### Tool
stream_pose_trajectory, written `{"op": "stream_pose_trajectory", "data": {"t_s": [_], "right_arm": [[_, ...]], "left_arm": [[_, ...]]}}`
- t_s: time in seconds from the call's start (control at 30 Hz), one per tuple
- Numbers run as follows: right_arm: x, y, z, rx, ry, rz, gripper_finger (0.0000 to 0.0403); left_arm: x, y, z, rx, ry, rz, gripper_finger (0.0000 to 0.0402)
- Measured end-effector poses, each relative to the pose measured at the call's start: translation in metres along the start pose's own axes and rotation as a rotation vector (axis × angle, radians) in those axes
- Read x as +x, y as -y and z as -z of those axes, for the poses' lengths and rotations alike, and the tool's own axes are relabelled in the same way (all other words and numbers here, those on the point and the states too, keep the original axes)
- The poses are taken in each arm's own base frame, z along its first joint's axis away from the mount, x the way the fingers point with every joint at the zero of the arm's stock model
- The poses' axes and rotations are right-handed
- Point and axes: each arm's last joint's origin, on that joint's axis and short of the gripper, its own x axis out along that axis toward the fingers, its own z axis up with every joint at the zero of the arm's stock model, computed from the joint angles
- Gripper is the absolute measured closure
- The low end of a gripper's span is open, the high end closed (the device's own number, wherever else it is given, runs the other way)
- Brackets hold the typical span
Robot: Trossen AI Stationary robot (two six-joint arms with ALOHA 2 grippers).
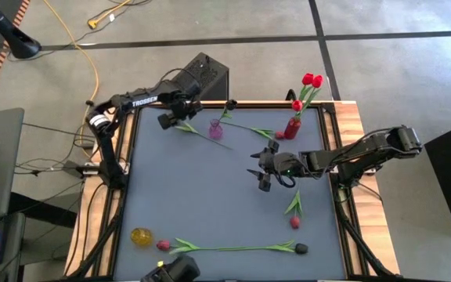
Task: Sort flowers into vase by color
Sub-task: Put the top black flower into the violet vase
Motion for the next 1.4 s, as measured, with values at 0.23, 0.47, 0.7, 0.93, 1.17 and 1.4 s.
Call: {"op": "stream_pose_trajectory", "data": {"t_s": [0.23,0.47,0.7,0.93,1.17,1.4], "right_arm": [[0.0,0.0,0.0,-0.025,-0.003,0.0,0.0121],[0.0,0.0,0.004,-0.065,-0.041,-0.002,0.0121],[0.0,0.0,0.005,-0.072,-0.052,-0.002,0.0121],[0.0,0.0,0.004,-0.091,-0.043,0.0,0.0121],[0.0,0.0,0.004,-0.09,-0.042,0.0,0.0121],[0.0,0.0,0.004,-0.09,-0.042,-0.001,0.0121]], "left_arm": [[0.025,0.015,0.023,-0.056,-0.035,0.005,0.0184],[0.054,0.02,0.033,-0.076,-0.088,-0.04,0.0184],[0.063,0.021,0.031,-0.072,-0.099,-0.056,0.0186],[0.065,0.018,0.026,-0.045,-0.134,-0.065,0.0253],[0.066,0.018,0.024,-0.007,-0.129,-0.068,0.0364],[0.059,0.016,0.022,0.012,-0.118,-0.063,0.0392]]}}
